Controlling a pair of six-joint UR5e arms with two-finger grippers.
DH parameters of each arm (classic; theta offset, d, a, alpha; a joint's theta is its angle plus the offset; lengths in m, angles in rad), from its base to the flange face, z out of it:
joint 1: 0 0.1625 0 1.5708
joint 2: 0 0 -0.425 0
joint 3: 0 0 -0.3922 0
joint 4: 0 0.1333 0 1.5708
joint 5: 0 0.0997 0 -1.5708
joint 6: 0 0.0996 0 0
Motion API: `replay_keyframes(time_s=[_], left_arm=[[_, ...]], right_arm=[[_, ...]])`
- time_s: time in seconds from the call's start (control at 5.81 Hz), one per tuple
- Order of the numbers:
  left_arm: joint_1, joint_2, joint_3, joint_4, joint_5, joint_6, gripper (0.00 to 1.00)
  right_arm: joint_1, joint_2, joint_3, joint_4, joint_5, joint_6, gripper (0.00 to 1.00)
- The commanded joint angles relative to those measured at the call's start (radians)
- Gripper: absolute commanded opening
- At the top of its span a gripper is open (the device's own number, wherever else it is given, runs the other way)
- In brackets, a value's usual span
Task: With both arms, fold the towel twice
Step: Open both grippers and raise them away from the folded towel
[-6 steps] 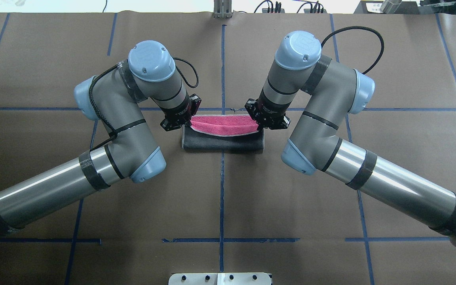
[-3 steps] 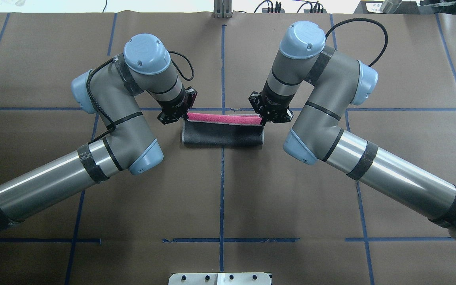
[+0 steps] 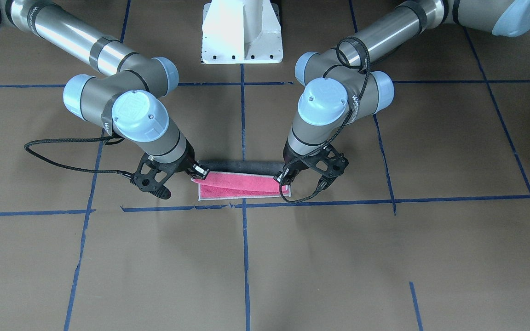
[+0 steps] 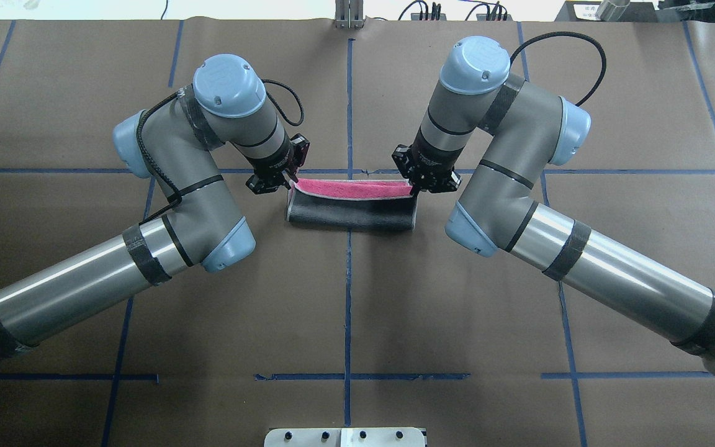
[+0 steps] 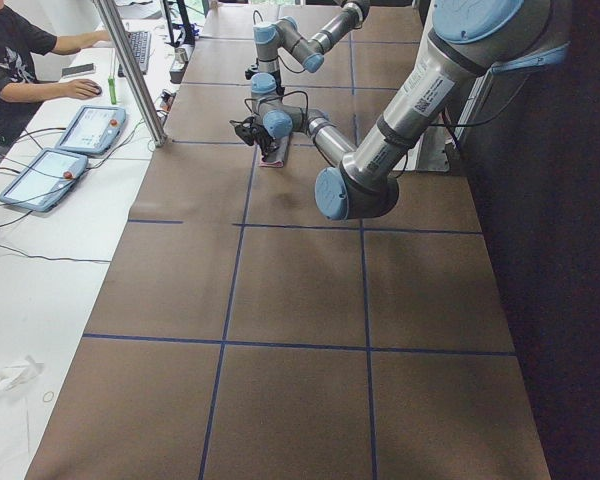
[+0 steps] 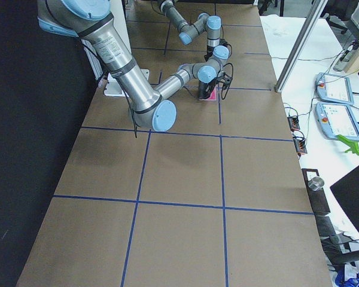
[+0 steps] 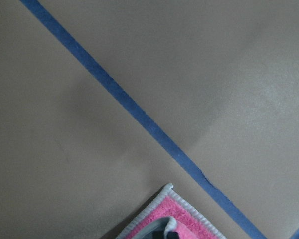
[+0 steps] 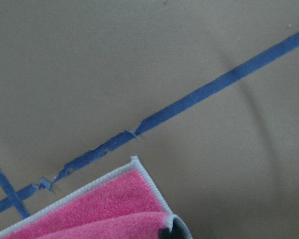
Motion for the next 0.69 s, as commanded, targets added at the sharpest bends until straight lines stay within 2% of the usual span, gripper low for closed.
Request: replay_keyframes(time_s=[0.0,0.34,0.52], left_arm=[[-0.007,0.002,0.016,-0.036,0.001,0.007,1.0],[-0.055,0.007,0.011,-0.039,-0.009,0.03,1.0],[-0.116,0.031,0.002,-0.041,-0.146,0.135,1.0]], right_arm=[[0.027,-0.002,-0.002,0.001,-0.002,-0.077,0.99],[0.073,-0.008,-0.002,-0.002,-0.02,-0.119,1.0],[0.129,-0.016,0.0,-0.008,-0.008,-0.126,1.0]])
